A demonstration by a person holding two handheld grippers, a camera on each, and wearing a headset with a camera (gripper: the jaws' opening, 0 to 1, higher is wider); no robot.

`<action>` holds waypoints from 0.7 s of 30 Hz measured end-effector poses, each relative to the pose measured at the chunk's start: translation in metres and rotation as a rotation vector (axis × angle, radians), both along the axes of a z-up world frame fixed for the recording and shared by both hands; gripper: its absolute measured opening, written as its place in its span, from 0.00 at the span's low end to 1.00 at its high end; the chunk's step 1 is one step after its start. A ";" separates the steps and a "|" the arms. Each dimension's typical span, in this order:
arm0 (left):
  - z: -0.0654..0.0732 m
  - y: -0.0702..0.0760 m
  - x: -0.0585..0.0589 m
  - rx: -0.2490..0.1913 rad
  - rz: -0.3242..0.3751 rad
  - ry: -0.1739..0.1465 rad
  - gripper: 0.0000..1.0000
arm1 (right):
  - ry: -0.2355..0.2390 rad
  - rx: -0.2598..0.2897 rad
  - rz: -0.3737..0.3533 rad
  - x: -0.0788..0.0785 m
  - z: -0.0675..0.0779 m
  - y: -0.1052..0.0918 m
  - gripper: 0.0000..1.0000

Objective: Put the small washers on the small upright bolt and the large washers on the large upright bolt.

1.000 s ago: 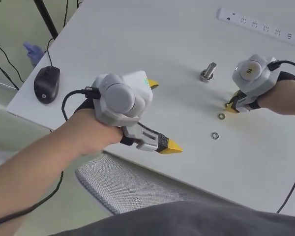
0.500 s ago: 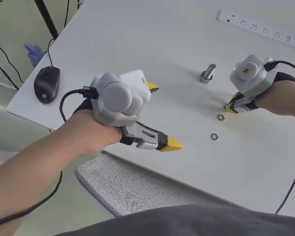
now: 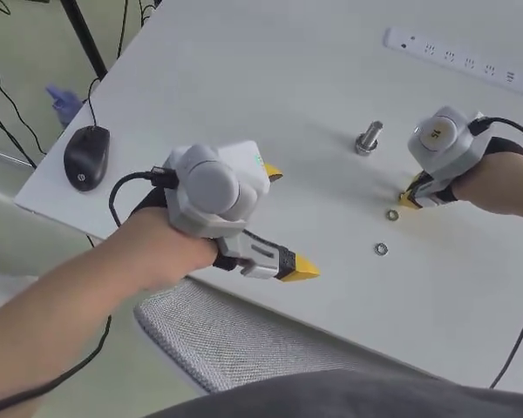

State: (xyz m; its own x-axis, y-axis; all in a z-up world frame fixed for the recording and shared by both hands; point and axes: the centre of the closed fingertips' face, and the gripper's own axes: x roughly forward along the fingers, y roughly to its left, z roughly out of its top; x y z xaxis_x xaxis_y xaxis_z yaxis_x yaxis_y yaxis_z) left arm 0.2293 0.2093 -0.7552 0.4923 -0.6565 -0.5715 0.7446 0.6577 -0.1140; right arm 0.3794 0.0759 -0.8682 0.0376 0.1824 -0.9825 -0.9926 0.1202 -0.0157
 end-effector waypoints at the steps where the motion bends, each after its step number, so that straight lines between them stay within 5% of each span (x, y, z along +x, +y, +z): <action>1: 0.000 0.000 0.000 0.001 -0.001 0.000 0.82 | 0.001 0.003 -0.001 0.000 0.001 0.000 0.13; 21: 0.005 -0.007 0.010 -0.002 -0.022 -0.022 0.82 | -0.023 0.006 -0.092 0.012 0.043 -0.045 0.13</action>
